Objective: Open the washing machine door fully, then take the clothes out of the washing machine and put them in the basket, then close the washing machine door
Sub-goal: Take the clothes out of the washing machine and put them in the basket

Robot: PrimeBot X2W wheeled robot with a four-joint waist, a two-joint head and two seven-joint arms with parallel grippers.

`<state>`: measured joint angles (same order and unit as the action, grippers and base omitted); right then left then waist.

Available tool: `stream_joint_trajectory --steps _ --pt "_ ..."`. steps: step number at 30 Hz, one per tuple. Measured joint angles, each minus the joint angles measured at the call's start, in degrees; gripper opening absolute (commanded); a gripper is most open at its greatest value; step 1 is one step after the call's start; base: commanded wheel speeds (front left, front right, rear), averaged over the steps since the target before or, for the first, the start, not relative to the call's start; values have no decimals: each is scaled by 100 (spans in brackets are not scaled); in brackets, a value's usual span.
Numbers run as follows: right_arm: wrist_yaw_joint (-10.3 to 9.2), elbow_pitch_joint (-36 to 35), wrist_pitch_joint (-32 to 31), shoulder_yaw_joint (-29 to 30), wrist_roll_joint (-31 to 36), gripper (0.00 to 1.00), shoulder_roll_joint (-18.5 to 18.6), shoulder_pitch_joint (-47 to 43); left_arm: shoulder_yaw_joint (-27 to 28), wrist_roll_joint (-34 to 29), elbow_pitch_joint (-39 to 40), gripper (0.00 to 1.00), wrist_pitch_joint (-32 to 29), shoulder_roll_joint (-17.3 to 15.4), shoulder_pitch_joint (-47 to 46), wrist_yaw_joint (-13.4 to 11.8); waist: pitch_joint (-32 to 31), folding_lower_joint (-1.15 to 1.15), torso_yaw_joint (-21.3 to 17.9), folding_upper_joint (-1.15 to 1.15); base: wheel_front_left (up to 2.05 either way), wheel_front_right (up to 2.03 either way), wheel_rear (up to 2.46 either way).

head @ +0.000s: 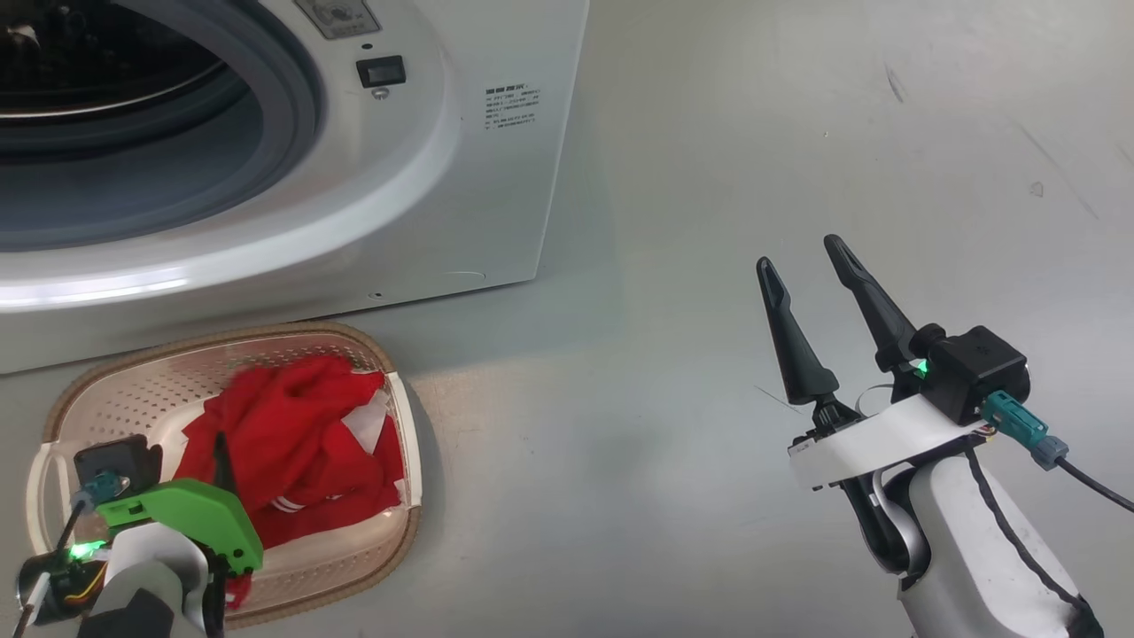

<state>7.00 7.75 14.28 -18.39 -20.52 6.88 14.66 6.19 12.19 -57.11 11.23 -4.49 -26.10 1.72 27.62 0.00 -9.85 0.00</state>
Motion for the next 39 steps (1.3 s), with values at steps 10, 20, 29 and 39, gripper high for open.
stream_joint_trajectory --steps 10,20,29,39 --pt "0 33 0 91 -1 100 0 -1 -86 -3 -82 100 203 57 -54 118 -309 0 167 0 0 0 0" --pt "0 103 0 319 -15 100 0 -47 -297 -73 420 100 314 156 -187 307 -760 0 440 0 0 0 0" --pt "-1 141 0 448 -48 100 -2 -227 -426 -120 1527 100 314 188 -192 420 -1164 0 730 0 0 0 0" --pt "-1 142 0 494 -56 100 -47 -493 -616 -130 2557 100 320 243 369 474 -1702 0 1047 0 0 0 0"
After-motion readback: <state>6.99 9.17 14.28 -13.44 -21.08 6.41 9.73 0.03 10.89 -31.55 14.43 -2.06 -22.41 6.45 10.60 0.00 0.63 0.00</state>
